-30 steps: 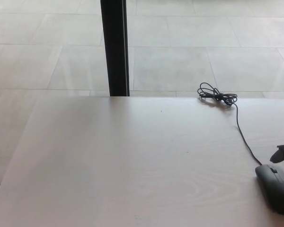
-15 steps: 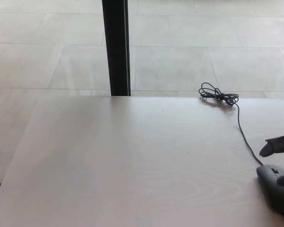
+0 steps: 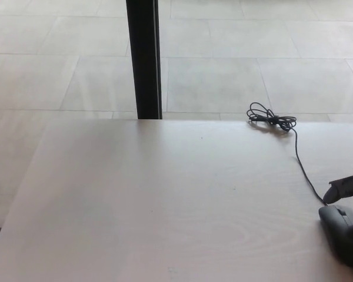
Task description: The robot uses its right fingers to click on the left button of the black mouse placed on the table.
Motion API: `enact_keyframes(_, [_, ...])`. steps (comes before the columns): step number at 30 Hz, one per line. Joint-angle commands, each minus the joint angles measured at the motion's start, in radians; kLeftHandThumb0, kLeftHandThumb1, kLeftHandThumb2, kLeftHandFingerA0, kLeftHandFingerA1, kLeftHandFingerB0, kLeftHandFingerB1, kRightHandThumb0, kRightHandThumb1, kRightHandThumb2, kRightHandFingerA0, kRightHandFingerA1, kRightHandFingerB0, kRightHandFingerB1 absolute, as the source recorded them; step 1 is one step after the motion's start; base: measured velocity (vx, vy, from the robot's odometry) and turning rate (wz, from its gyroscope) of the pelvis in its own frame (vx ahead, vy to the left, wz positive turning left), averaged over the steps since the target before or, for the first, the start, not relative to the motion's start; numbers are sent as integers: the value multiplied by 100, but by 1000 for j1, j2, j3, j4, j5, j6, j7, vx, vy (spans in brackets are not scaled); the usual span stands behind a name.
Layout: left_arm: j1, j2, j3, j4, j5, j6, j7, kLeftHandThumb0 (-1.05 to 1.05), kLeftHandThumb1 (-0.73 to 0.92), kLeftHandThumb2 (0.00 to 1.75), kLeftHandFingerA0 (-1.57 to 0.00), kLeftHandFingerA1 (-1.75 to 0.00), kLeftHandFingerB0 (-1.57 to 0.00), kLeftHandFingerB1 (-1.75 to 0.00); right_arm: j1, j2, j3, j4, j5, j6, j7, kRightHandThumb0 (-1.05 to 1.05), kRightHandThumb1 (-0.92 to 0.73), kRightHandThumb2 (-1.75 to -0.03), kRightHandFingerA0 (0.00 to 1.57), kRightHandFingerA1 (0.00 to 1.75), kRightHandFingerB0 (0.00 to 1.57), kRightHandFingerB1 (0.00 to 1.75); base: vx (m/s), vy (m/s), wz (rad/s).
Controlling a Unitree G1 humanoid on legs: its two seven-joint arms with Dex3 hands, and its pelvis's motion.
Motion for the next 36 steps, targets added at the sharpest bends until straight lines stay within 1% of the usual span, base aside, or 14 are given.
enact_keyframes(1, [-4,8,11,14,-23,-16,-7,-16,75,62,-66,-56,-62,-48,-20,5,1,19,-10,-19,-8,-12,-54,-65,79,164,67,46,0,0,0])
enact_keyframes(3, [10,6,-2,-15,-7,9,8,-8,81,64,-65,-53,-62,-46,-18,13,-2,4,3,0,25,-13,-56,-64,79,163,65,47,0,0,0])
enact_keyframes(5, [11,-4,14,-19,-31,-8,-10,-18,76,63,-65,-55,-64,-49,-18,18,6,13,-8,-4,14,-14,-56,-63,79,157,67,50,0,0,0])
enact_keyframes(6, [8,-1,17,-6,-32,-13,-15,-11,79,63,-63,-53,-61,-48,-17,19,7,11,-10,6,26,-15,-57,-64,78,155,67,50,0,0,0])
enact_keyframes(7, [8,1,17,-4,-32,-11,-15,-17,76,62,-64,-52,-61,-47,-17,19,8,12,-11,4,25,-15,-57,-65,78,152,67,50,0,0,0])
enact_keyframes(10, [-4,9,21,9,-37,1,-10,-22,72,62,-68,-55,-63,-48,-20,21,12,26,-13,-5,15,-14,-55,-67,79,153,68,50,0,0,0])
enact_keyframes(19, [-3,7,21,2,-41,2,-13,-20,75,62,-66,-54,-61,-47,-28,24,17,42,-16,-6,12,-15,-56,-68,79,151,67,50,0,0,0])
enact_keyframes(21, [11,-7,14,-15,-35,-27,-21,-9,79,63,-64,-56,-60,-48,-51,33,29,102,-23,12,24,-14,-54,-63,81,120,65,52,0,0,0])
enact_keyframes(22, [13,-10,16,-20,-39,-26,-22,-9,79,63,-64,-56,-60,-48,-53,31,30,115,-22,8,21,-14,-54,-63,81,120,65,52,0,0,0])
enact_keyframes(23, [17,-14,19,-37,-46,-19,-27,-12,78,63,-65,-57,-59,-47,-53,33,25,157,-18,13,1,-13,-54,-60,81,131,66,53,0,0,0])
enact_keyframes(29, [12,-7,16,-23,-39,-20,-28,-16,76,63,-64,-55,-59,-48,-76,43,31,209,-16,21,12,-21,-52,-66,87,135,65,55,0,0,0])
enact_keyframes(30, [19,-5,4,-27,-17,-28,-11,-11,78,63,-65,-54,-59,-46,-72,46,32,192,-16,35,27,-15,-56,-60,84,141,66,51,0,0,0])
enact_keyframes(32, [16,-12,18,-20,-42,-34,-27,-11,77,63,-64,-55,-59,-48,-68,50,35,186,-17,47,38,-13,-56,-58,80,133,66,50,0,0,0])
enact_keyframes(36, [21,-15,20,-32,-48,-20,-28,-12,78,63,-64,-55,-60,-48,-62,63,40,196,-19,47,18,-14,-56,-59,80,142,65,52,0,0,0])
